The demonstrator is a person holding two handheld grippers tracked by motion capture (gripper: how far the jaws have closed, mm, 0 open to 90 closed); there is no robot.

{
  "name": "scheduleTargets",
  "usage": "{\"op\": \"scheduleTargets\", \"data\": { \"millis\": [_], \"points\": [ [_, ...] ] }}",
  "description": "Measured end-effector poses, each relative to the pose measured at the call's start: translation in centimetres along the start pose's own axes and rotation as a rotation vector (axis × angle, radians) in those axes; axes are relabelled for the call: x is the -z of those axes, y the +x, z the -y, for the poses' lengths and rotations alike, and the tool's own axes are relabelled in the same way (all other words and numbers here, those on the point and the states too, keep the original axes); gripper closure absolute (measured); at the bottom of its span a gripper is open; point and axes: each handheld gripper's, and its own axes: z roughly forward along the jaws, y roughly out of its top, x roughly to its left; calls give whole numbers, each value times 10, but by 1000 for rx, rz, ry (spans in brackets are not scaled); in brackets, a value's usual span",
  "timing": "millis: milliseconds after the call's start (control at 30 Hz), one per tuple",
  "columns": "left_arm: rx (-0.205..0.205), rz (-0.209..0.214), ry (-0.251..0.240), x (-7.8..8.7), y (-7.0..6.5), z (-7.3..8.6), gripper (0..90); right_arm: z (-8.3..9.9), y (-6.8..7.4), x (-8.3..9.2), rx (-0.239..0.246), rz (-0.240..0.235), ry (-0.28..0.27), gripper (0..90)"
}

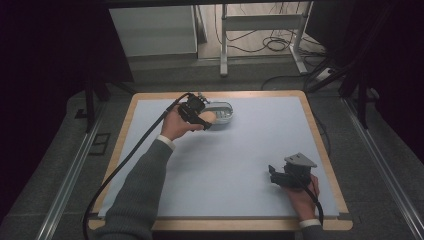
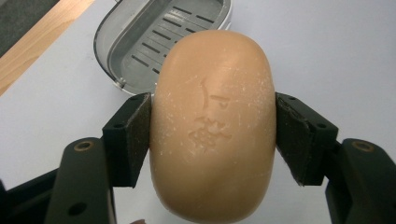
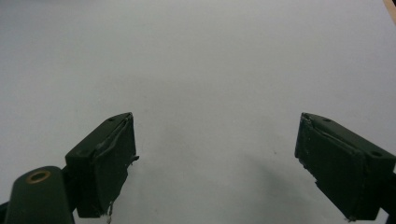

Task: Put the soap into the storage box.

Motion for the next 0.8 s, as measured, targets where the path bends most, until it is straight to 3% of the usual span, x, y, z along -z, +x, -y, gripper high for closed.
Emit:
{"op": "scheduleTargets", "data": {
  "millis": [367,800],
  "points": [
    [12,7,17,-19,15,-8,329,0,-1,0,-7,-4,-3,126],
    [13,19,18,-29,21,-22,329,0,0,0,-4,0,-3,126]
  ]
}}
